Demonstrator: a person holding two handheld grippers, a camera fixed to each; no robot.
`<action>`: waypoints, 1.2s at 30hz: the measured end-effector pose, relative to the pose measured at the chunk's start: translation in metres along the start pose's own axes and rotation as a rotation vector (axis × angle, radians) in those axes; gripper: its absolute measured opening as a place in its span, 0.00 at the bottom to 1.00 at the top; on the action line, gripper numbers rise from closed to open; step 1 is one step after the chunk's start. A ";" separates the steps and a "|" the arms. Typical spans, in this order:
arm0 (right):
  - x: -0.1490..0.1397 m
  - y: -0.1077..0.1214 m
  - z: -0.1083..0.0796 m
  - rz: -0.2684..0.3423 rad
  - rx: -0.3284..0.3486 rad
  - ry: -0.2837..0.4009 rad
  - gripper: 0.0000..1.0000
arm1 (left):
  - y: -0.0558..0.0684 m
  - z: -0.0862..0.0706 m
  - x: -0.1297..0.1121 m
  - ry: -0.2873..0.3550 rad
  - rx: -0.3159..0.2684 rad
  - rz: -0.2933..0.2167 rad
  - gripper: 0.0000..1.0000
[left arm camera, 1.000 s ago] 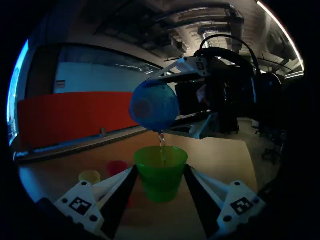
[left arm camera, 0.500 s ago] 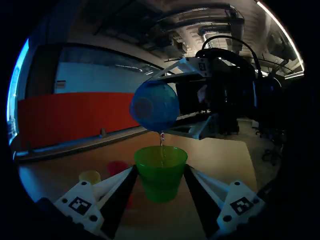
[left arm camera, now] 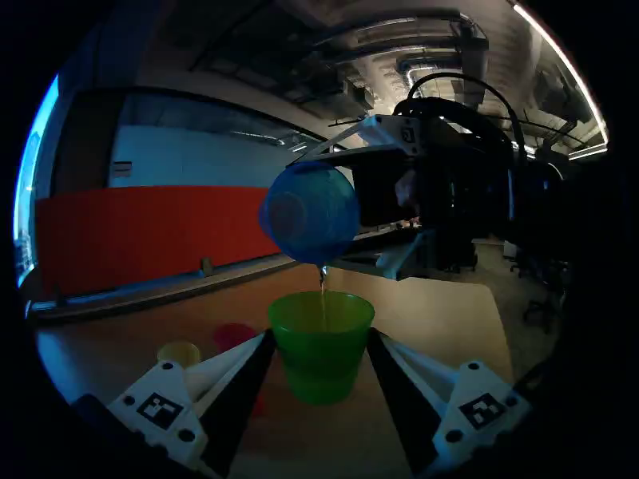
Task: Pour water
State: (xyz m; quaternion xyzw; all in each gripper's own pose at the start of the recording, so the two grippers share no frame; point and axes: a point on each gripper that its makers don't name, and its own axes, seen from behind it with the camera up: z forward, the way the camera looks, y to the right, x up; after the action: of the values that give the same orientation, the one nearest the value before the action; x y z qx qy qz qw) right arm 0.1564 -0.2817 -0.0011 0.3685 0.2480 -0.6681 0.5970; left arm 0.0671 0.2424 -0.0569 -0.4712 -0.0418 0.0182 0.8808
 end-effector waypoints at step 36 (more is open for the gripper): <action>0.001 0.002 0.002 -0.010 -0.006 -0.006 0.89 | 0.002 -0.002 0.005 0.012 0.001 0.006 0.83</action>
State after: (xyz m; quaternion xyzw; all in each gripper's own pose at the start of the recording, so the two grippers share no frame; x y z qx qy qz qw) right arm 0.1578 -0.2839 -0.0009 0.3634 0.2502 -0.6712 0.5957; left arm 0.0723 0.2426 -0.0594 -0.4712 -0.0351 0.0183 0.8812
